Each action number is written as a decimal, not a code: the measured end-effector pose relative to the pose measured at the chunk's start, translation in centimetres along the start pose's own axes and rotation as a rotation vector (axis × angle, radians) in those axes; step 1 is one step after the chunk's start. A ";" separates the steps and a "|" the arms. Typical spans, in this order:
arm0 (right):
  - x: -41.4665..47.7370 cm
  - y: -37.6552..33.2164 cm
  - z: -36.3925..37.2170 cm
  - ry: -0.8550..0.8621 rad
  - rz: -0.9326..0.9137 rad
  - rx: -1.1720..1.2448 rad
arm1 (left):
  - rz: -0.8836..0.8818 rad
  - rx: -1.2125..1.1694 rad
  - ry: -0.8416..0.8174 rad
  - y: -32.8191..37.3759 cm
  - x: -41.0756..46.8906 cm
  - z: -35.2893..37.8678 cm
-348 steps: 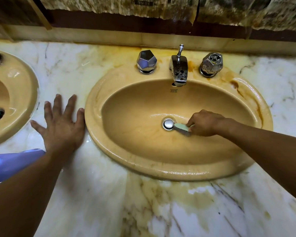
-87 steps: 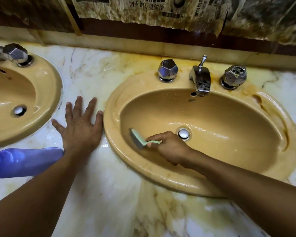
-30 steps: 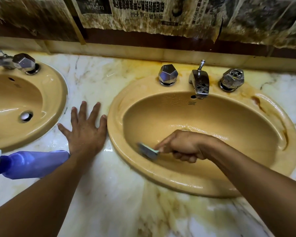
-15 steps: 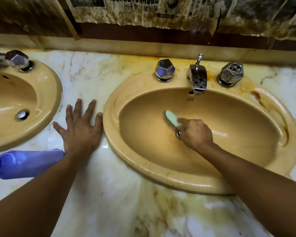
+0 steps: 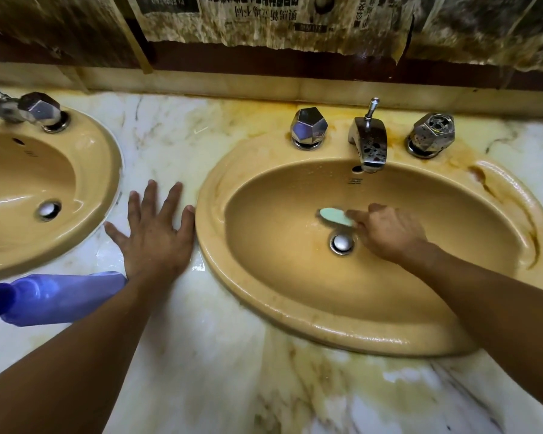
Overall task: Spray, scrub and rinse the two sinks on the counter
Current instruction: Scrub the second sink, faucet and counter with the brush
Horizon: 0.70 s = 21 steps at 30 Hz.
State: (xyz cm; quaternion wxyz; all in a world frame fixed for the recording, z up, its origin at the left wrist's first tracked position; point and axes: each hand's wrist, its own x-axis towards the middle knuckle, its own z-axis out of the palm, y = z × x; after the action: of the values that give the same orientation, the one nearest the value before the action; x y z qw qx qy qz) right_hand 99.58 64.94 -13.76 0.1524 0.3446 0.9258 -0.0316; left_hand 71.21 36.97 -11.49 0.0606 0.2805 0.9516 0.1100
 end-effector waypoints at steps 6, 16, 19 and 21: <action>-1.1 2.1 -2.0 -0.197 -0.005 -0.046 | -0.007 -0.002 -0.002 0.1 0.0 -0.1; -7.0 4.7 -6.0 -0.707 -0.031 0.021 | -0.008 0.007 -0.013 0.0 0.0 -0.1; -8.6 2.1 -7.2 -0.779 0.015 0.554 | -0.007 0.003 -0.010 0.1 0.0 -0.1; -8.9 -0.3 -7.1 -0.731 -0.013 0.725 | -0.004 0.002 -0.011 0.1 0.0 -0.1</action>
State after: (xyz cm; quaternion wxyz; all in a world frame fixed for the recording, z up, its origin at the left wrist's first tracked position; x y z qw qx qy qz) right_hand 103.91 60.31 -4.27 0.3365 0.3361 0.7438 -0.4697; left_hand 71.28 37.01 -11.34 0.0659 0.2790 0.9520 0.1073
